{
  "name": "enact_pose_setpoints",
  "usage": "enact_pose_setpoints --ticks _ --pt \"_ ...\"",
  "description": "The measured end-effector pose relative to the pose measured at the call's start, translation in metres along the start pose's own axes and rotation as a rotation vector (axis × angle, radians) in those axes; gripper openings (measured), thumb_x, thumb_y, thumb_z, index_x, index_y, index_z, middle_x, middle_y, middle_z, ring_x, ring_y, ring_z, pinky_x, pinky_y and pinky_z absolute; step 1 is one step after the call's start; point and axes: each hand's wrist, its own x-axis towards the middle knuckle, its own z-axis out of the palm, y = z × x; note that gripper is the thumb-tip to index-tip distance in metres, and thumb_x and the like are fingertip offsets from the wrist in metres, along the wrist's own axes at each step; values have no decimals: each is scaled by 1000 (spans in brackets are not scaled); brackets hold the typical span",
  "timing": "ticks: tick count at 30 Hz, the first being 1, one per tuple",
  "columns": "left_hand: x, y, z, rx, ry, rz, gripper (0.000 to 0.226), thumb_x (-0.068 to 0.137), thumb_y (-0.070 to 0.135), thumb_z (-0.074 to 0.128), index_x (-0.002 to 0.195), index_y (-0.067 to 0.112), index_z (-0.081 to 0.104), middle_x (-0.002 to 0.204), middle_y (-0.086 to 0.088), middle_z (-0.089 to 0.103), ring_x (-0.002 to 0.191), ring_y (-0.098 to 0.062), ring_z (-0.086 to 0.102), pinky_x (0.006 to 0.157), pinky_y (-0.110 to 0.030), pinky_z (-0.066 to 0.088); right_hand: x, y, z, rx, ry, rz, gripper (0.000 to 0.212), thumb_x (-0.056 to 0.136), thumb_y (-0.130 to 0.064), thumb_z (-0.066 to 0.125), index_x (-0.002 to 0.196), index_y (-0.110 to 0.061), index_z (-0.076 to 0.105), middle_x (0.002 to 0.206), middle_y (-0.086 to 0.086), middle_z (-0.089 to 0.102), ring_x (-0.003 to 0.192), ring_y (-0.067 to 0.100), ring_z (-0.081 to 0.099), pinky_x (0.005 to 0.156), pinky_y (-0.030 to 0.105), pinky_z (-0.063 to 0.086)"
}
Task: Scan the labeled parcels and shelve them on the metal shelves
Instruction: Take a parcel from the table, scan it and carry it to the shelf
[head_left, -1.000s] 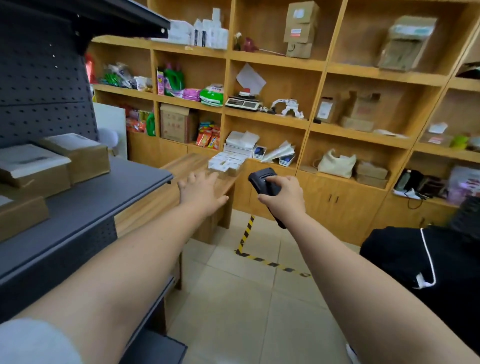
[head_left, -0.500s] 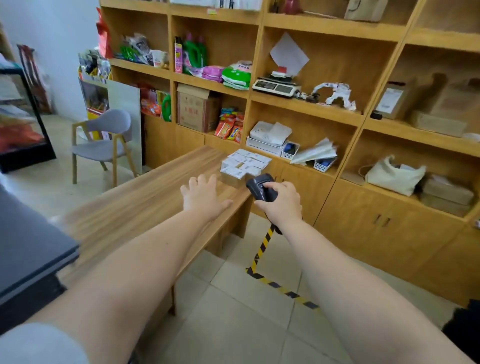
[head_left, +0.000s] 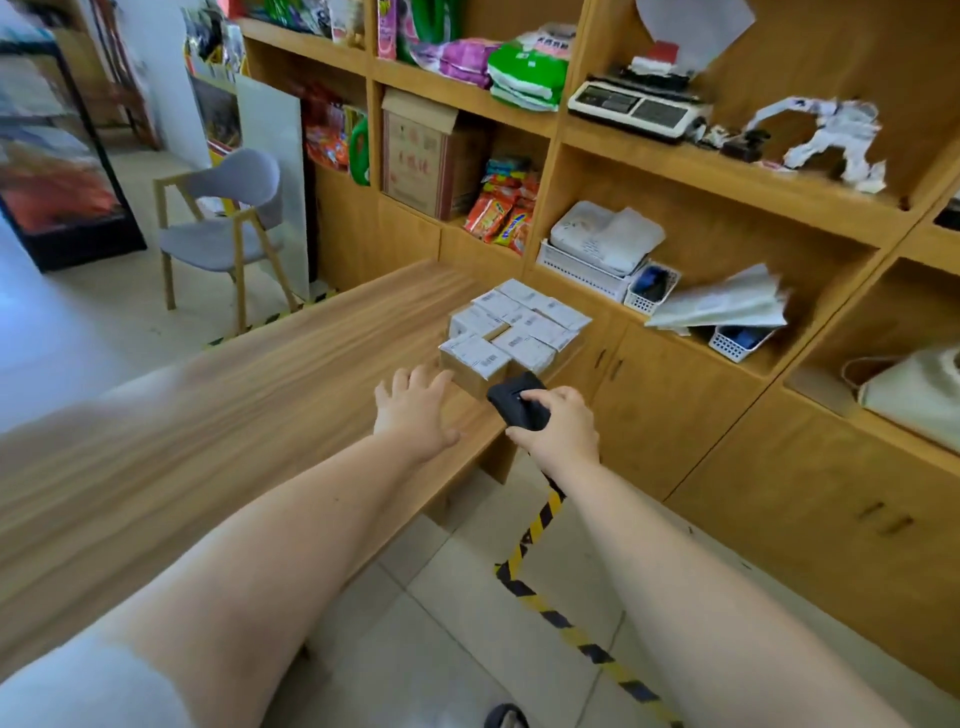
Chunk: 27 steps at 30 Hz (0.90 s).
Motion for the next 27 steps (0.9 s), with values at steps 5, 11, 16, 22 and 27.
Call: enact_pose_setpoints --ticks 5,11,16,22,27 --pt "71 9 42 -11 -124 -88 91 84 55 69 156 37 15 163 -8 18 150 -35 10 120 -59 12 100 39 13 56 -127 -44 47 79 -37 76 124 -34 61 132 -4 43 118 21 47 96 43 48" --pt "135 11 86 -3 -231 -132 91 83 46 73 155 40 17 164 -5 14 151 -32 6 121 -58 8 191 70 43 74 -223 -55 51 78 -36 78 126 -32 61 135 -1 43 122 21 46 99 39 44" --pt "225 -6 106 84 -306 22 100 82 45 75 157 40 9 166 -3 5 152 -33 1 121 -58 6 258 85 68 11 -262 -82 53 79 -37 76 129 -31 60 139 1 42 123 23 44 103 41 42" --pt "350 -22 113 279 -351 288 94 86 47 68 157 41 6 167 -1 -4 152 -35 -3 119 -63 8 332 95 92 21 -203 -32 51 78 -36 77 127 -34 61 141 -1 40 129 24 39 108 47 38" --pt "366 -38 137 316 -411 403 95 86 58 63 157 37 5 167 6 -1 153 -28 0 120 -58 7 374 86 103 81 -200 -9 51 79 -33 77 127 -33 61 137 -4 40 124 22 40 105 44 42"
